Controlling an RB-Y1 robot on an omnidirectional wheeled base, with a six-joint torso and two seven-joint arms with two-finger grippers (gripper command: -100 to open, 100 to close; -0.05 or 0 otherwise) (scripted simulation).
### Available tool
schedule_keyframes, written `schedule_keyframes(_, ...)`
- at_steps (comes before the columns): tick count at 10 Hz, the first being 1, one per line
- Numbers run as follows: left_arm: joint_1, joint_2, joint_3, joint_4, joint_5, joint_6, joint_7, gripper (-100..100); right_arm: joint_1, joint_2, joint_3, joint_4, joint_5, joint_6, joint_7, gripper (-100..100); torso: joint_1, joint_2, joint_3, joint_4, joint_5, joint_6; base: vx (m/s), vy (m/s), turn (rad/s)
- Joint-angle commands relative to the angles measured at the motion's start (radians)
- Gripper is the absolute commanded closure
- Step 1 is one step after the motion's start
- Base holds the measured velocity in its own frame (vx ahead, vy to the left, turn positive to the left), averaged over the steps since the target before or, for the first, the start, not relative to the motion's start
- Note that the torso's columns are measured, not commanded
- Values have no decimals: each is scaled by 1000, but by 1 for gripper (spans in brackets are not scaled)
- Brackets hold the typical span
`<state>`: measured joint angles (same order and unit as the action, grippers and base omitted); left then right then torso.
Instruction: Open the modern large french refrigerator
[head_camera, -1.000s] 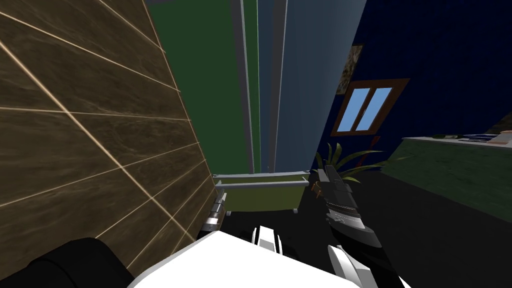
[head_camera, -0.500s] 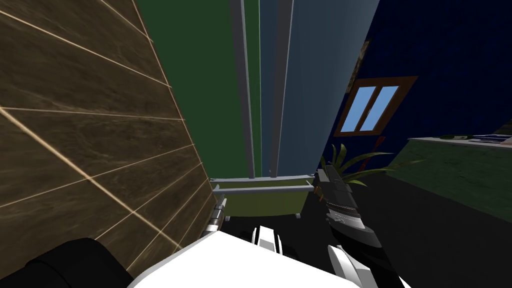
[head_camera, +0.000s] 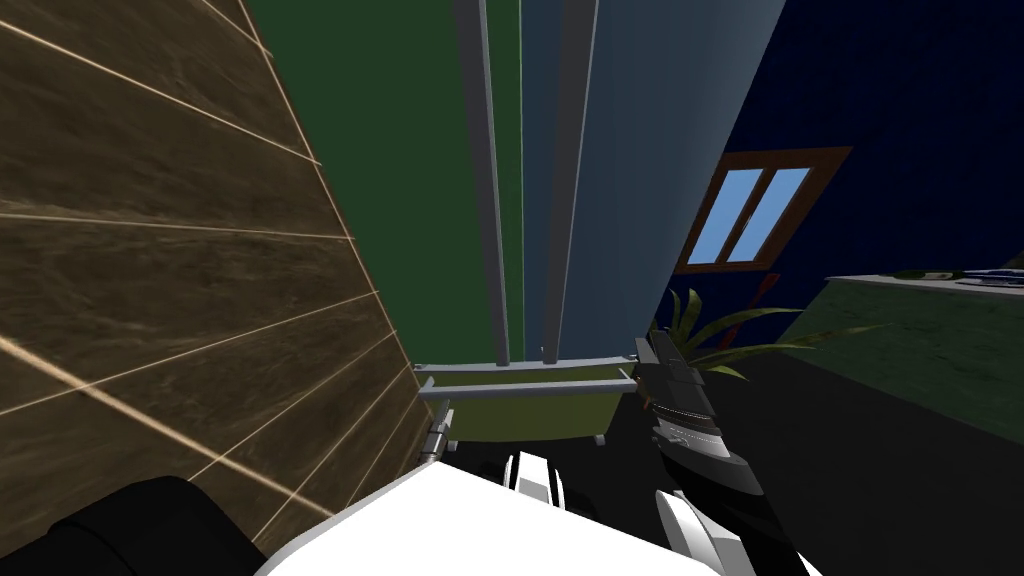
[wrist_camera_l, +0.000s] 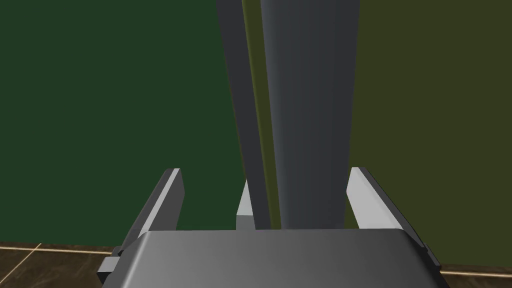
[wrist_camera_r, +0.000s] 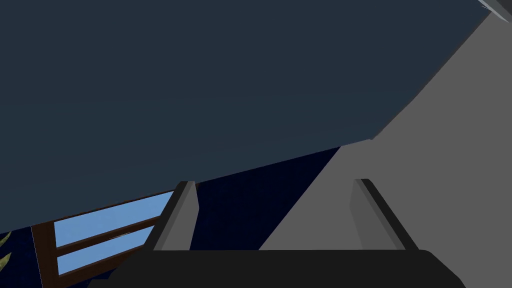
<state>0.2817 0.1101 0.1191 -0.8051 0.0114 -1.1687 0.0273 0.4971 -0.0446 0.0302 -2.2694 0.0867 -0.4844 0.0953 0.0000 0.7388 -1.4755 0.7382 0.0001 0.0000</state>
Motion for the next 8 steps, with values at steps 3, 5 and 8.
schedule_keyframes(3,-29,-62,8,148,-7,-65,0,-100,0,0,0,0,0,0,0,0,-1,-2,-1,-1,0,0,102,20,-1)
schedule_keyframes(5,-34,-77,9,171,-8,-77,0,-100,0,0,0,0,0,0,0,0,0,1,0,0,0,0,55,21,-1)
schedule_keyframes(8,-42,-100,12,202,-9,-89,1,-100,0,0,0,0,0,0,0,0,0,0,0,0,0,0,24,18,-1)
